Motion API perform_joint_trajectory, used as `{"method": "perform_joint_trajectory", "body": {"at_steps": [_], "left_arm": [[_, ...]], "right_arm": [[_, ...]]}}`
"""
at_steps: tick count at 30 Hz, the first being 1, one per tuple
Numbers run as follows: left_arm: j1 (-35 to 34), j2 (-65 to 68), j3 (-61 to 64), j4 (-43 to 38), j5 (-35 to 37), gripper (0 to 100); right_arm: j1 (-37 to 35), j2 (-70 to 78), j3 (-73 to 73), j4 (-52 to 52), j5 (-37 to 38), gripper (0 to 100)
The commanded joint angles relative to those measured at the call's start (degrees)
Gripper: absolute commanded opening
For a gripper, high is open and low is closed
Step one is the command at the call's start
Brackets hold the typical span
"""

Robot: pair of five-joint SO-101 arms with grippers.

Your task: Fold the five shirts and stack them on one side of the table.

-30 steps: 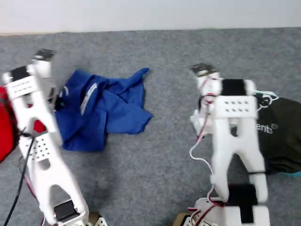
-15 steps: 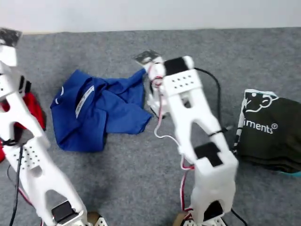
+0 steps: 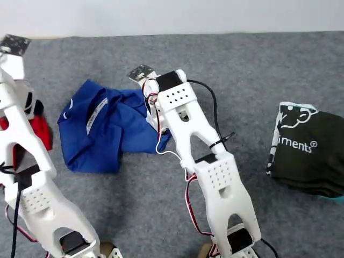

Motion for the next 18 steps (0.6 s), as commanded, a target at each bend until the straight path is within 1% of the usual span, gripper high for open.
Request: {"method": "perform_joint_trajectory", "body": {"at_steps": [1,8,13,15,18], "left_arm": [[0.7,-3.6,1.19,0.35,-0.26,15],[0.88,-3.52,1.36,0.35,-0.18,12],[0.88,-3.43,2.07,0.35,-0.18,11],[1.14,-3.43,3.21,0.35,-0.18,11],[1.85,-3.52,5.49,0.35,-0.18,11]], "right_arm": [[-0.57,2.95,-7.56,1.98,-0.44,29.1],[-4.0,6.2,-10.02,2.07,-0.7,28.8],[-4.44,8.84,-10.02,2.15,-0.7,28.2],[-4.44,9.54,-10.02,2.15,-0.7,24.0],[-4.18,9.63,-10.02,2.24,-0.7,12.9]]}}
